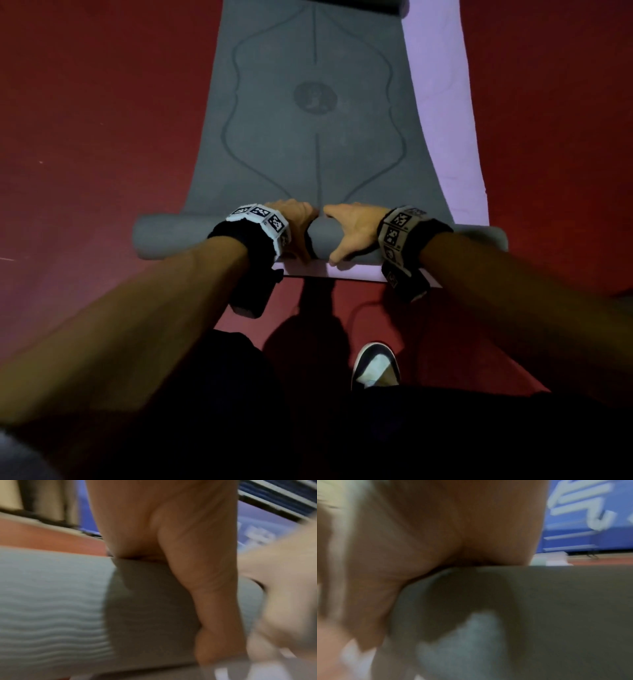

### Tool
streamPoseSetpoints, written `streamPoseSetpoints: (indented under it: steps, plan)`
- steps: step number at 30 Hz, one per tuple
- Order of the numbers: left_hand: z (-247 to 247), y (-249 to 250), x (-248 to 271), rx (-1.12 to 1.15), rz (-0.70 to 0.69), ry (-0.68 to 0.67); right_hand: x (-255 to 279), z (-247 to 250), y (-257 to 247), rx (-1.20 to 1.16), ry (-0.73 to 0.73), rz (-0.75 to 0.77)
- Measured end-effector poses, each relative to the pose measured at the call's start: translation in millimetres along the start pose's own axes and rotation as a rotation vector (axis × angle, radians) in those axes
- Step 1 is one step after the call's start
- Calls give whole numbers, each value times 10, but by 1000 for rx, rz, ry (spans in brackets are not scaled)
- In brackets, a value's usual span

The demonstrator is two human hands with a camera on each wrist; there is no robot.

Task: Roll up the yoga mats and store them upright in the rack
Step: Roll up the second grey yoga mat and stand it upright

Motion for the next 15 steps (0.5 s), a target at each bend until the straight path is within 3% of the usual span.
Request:
streamPoseSetpoints:
  steps: [5,8,12,15]
  plan:
    - [-24,-106,7,123,17,-121,84,-189,-86,180,199,20]
    - [-70,-48,30,100,5,-99,58,-204,-82,134,158,4]
    - [-66,-56,115,1,-44,91,-16,-51,-13,-37,2,5]
    - [7,-115,113,29,-26,35,-52,-23,-20,-31,19,27]
Point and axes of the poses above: each hand's wrist, its own x-axis away from the middle knuckle, its own z-axis out of the back of the hand, y = z × x, the point moved 2 cm from there along -x, towards the middle knuckle
